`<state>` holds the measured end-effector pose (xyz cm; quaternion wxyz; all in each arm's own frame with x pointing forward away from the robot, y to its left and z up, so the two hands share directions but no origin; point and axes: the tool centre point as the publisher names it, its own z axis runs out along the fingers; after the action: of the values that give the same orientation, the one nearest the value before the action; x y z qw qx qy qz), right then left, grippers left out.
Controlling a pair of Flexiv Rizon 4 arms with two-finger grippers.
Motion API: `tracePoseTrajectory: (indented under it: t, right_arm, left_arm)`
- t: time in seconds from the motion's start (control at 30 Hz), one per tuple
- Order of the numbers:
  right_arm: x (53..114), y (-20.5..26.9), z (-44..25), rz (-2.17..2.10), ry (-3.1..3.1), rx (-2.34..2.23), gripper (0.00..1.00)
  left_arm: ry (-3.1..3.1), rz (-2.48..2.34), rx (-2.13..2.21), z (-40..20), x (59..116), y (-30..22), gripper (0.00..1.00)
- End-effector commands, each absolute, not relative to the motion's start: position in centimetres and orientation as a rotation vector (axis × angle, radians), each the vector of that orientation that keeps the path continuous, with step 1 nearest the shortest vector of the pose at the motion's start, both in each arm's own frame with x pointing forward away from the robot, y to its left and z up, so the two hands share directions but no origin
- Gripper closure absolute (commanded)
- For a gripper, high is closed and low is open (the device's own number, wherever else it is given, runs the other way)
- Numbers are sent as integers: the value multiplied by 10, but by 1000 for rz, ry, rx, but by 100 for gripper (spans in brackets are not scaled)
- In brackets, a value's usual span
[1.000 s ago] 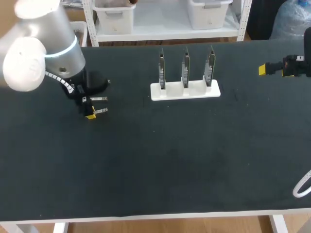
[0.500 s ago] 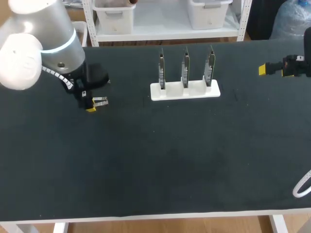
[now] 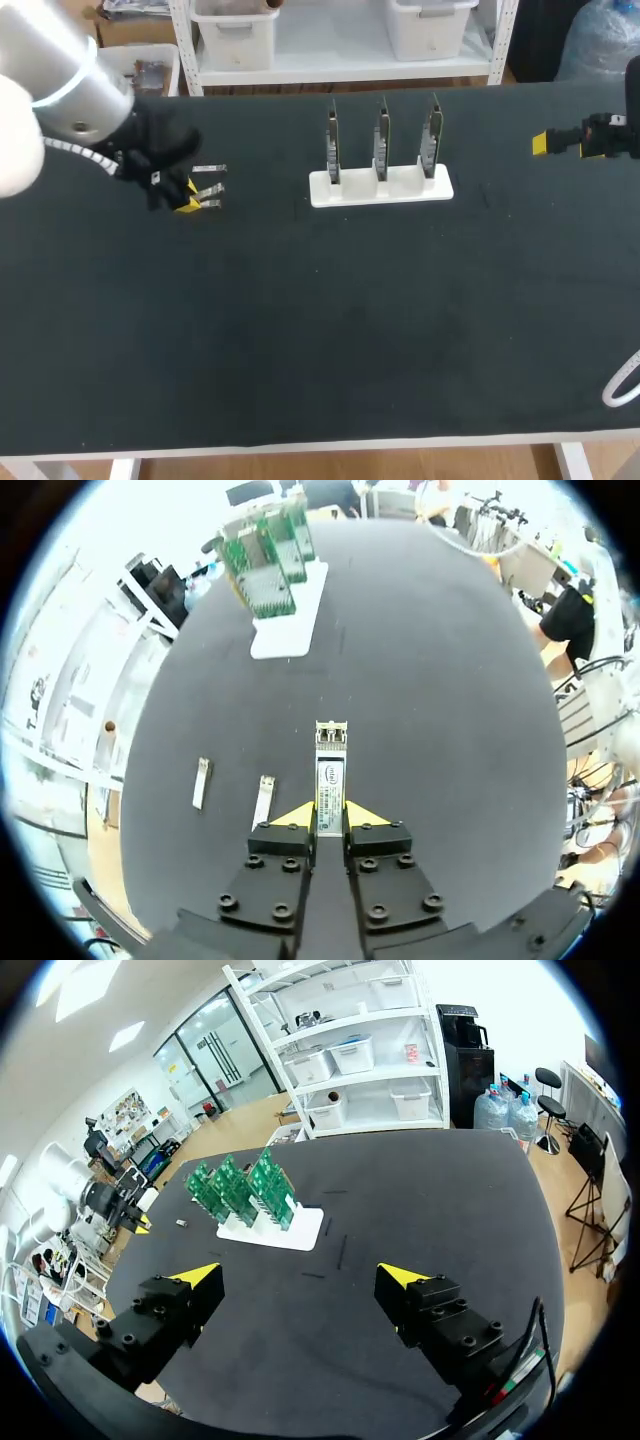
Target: Pick up the optical module with the left hand, and insert it into the network port with the right hand.
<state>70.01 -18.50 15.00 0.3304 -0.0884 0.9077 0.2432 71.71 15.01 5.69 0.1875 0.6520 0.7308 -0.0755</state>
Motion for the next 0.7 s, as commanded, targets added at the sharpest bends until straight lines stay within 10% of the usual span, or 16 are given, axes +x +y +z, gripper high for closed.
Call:
tracePoseTrajectory:
  t: [0.03, 0.5, 0.57, 0.7]
  right_arm:
    - [700, -185, 150, 636, 2374, -231, 0]
    - [700, -185, 150, 636, 2374, -231, 0]
    - [700, -185, 150, 636, 2374, -231, 0]
    - [700, -185, 150, 636, 2374, -231, 0]
  left_arm:
    - [1918, -357, 1762, 59, 711, 155, 100]
    - [1835, -391, 1780, 58, 708, 156, 100]
    - [1835, -391, 1780, 58, 708, 156, 87]
    - [1835, -391, 1780, 58, 708, 156, 100]
